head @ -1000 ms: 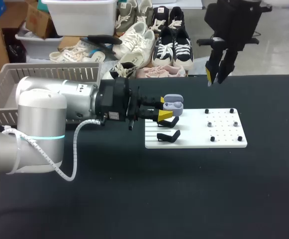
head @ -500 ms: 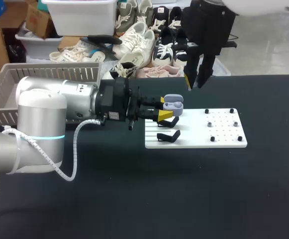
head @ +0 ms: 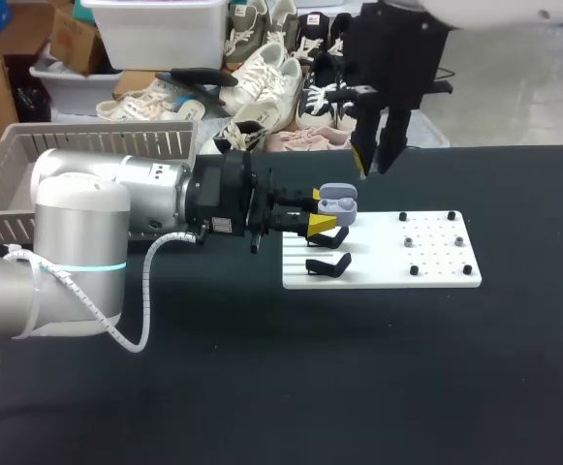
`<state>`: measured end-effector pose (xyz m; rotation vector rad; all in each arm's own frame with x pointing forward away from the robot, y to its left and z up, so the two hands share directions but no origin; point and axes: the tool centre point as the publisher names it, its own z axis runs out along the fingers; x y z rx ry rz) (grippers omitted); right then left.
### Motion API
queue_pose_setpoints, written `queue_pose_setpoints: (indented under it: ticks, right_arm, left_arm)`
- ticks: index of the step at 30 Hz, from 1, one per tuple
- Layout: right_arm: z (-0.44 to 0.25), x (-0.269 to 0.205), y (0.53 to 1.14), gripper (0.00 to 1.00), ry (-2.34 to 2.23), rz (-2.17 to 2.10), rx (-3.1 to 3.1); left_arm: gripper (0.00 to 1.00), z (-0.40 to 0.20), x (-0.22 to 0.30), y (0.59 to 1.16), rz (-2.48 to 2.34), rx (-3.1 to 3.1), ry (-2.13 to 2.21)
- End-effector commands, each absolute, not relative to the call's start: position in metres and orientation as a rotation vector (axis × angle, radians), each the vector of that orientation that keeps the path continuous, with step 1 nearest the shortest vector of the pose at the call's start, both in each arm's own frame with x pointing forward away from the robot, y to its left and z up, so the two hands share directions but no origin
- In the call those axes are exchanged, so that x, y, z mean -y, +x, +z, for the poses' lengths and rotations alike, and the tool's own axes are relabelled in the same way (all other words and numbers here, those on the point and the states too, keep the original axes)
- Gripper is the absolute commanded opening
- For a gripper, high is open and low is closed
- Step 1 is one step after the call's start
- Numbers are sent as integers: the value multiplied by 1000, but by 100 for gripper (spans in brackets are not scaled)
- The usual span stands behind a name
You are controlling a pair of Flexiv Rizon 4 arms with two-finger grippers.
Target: Pick up each earbud case from the left stands, insert the matching earbuds, close the lid, and place the case in the box.
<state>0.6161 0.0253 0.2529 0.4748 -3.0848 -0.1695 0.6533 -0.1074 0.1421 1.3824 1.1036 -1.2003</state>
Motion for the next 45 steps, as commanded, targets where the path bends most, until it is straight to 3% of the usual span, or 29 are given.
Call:
queue_pose_setpoints:
  ticks: [1,12,45]
  right_arm:
    - [247,-50,611,0,458,-30,3111]
    - [229,-82,611,0,423,128,3167]
    - [213,-60,631,0,464,39,3210]
  left_arm:
    - [0,142,107,653,-1197,-1103,1380]
    - [0,142,107,653,-1197,-1103,1380]
    - [0,142,107,653,-1197,-1103,1380]
